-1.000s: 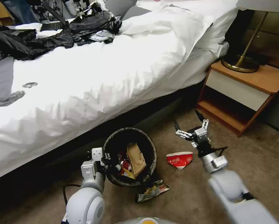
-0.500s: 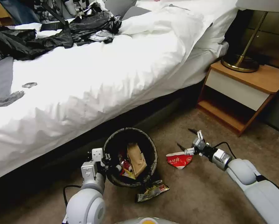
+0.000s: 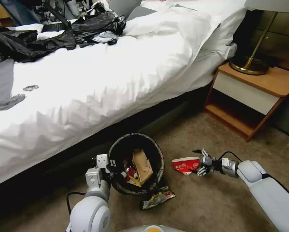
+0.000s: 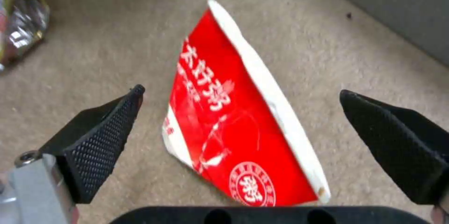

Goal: Pick up the trash bin, then pick up the garbage from the floor and place it into the trash bin.

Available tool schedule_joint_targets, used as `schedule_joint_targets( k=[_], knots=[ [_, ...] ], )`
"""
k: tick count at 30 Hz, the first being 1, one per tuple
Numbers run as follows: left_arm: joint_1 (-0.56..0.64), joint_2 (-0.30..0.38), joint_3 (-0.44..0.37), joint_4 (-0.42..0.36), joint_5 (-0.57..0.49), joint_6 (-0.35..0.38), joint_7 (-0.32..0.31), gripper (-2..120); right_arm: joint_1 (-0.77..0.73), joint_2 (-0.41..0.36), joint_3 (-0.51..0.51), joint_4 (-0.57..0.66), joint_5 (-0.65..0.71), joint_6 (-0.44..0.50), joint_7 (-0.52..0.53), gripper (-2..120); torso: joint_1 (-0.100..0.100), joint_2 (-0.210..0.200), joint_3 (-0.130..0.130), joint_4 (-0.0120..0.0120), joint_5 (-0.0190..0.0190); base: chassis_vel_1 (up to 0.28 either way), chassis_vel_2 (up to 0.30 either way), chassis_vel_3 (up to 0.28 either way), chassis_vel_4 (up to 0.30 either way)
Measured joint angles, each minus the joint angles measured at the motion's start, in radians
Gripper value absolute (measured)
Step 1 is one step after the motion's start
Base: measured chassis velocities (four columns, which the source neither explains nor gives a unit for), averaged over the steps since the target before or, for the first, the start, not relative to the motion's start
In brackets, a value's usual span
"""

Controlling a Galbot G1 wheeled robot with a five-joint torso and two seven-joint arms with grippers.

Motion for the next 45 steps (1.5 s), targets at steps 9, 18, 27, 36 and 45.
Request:
schedule_joint_targets(
  k=[9,18,27,36,45],
  knots=[
    [0.0,-0.003,0.001,0.01,0.003,0.003,0.0,0,0.084,0.051,-0.02,-0.121,-0.042,0.015,0.005,100,0.0,0.0,0.0,0.0001,0.0001,0.0,0.0,0.0,0.0],
    [0.002,-0.006,-0.003,0.018,0.005,0.003,0.0,0,0.19,0.129,-0.028,-0.291,-0.093,0.021,0.05,100,0.0,0.0,0.0,0.0002,-0.0002,0.0,0.0,0.0,0.0],
    [-0.001,-0.006,-0.004,0.021,0.004,0.003,0.0,0,0.188,0.169,-0.028,-0.357,-0.08,0.017,0.059,86,0.0,0.0,0.0,0.0,0.0,0.0,0.0,0.0,0.0],
    [-0.002,-0.007,-0.005,0.019,0.003,0.004,-0.001,0,0.148,0.187,-0.019,-0.362,-0.06,0.019,0.061,51,0.0,0.0,0.0,0.0,-0.0007,0.0,0.0,0.0,0.0],
    [-0.002,-0.009,-0.006,0.015,0.003,0.004,-0.002,0,0.134,0.185,-0.016,-0.354,-0.04,0.02,0.065,20,0.0,0.0,0.0,0.0003,-0.0001,0.0,0.0,0.0,0.0]
  ],
)
